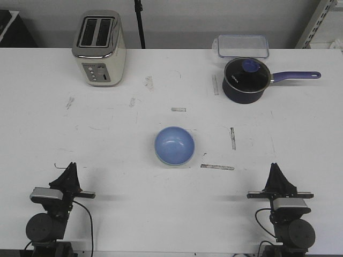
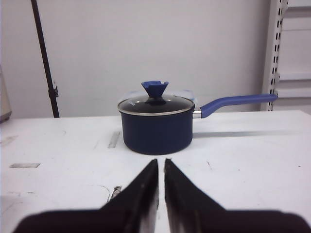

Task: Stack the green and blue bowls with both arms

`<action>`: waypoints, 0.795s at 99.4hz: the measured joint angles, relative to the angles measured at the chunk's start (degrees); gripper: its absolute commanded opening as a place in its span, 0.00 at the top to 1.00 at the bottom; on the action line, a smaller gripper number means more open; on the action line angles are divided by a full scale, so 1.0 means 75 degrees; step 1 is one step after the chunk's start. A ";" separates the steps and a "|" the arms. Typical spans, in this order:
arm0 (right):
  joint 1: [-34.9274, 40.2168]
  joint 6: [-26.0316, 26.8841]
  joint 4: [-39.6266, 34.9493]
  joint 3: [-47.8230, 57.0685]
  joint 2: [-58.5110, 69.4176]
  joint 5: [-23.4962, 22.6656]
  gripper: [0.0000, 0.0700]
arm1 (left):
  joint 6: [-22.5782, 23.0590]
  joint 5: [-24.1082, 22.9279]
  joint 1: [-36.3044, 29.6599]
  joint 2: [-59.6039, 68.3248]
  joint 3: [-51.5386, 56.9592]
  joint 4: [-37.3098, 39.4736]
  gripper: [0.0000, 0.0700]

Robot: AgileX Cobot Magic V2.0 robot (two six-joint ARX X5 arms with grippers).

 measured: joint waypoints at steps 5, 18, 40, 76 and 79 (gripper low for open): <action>0.0003 -0.0003 -0.0082 -0.0044 0.0000 -0.0003 0.98 | 0.0000 0.0000 0.0000 0.0000 0.0000 0.0009 1.00; 0.0041 0.0000 -0.0108 -0.0044 0.0000 -0.0012 0.98 | 0.0000 0.0000 0.0000 0.0000 0.0000 0.0006 1.00; 0.0044 0.0000 -0.0102 -0.0044 0.0000 -0.0050 0.98 | 0.0000 0.0000 0.0000 0.0000 0.0000 0.0003 1.00; 0.0047 0.0000 -0.0076 -0.0044 0.0000 -0.0050 0.98 | 0.0000 0.0000 0.0000 0.0000 0.0000 0.0006 1.00; 0.0047 0.0000 -0.0076 -0.0044 0.0000 -0.0050 0.98 | 0.0000 0.0000 0.0000 0.0000 0.0000 0.0006 1.00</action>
